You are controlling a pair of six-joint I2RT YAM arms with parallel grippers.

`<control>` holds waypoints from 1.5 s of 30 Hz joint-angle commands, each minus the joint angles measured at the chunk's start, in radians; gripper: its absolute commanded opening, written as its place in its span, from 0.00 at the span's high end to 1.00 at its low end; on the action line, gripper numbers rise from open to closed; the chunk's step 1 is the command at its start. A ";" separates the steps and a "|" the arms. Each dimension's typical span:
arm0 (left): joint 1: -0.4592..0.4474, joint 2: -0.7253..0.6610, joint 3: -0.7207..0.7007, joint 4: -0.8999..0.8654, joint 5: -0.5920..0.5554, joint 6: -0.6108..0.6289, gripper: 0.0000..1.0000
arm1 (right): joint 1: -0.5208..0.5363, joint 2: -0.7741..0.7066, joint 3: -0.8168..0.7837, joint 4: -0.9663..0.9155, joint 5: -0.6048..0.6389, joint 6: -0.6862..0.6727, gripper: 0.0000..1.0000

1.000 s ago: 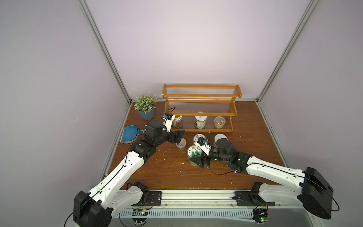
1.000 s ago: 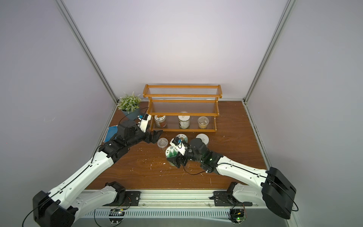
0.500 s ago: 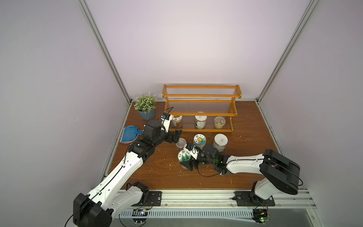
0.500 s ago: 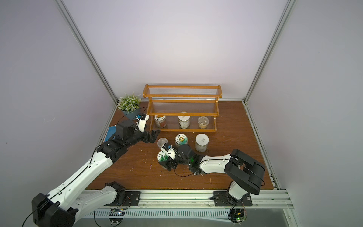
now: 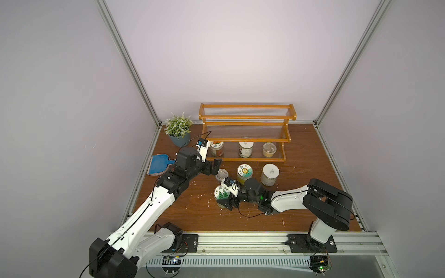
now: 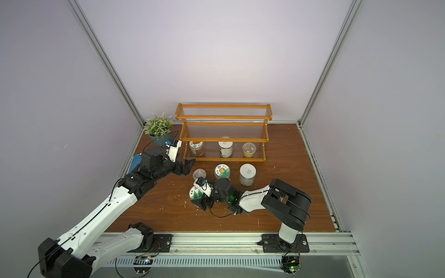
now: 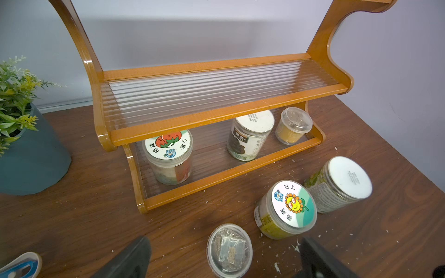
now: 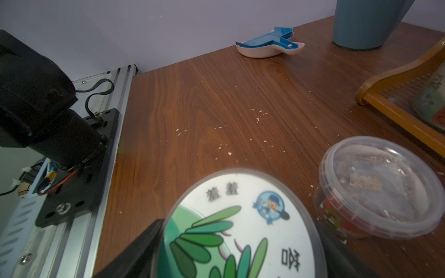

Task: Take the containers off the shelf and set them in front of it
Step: Place the container at the center of the board.

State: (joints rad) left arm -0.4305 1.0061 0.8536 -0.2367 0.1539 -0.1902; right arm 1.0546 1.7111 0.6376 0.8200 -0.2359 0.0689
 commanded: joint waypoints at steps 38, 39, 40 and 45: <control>0.007 0.144 -0.146 0.245 -0.106 -0.091 0.00 | -0.163 -0.584 0.036 -0.600 -0.132 -0.049 0.01; 0.004 0.162 -0.149 0.267 -0.121 -0.093 0.00 | -0.186 -0.613 0.041 -0.624 -0.142 -0.048 0.01; 0.002 0.181 -0.150 0.286 -0.136 -0.092 0.00 | -0.207 -0.637 0.043 -0.642 -0.146 -0.046 0.01; -0.002 0.275 -0.141 0.388 -0.203 -0.086 0.00 | -0.305 -0.745 0.057 -0.742 -0.160 -0.056 0.01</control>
State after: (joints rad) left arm -0.4305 1.2507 0.7017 0.0383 0.0166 -0.2668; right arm 0.7837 1.0122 0.6476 0.1581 -0.3557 0.0296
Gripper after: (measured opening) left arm 0.998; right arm 0.989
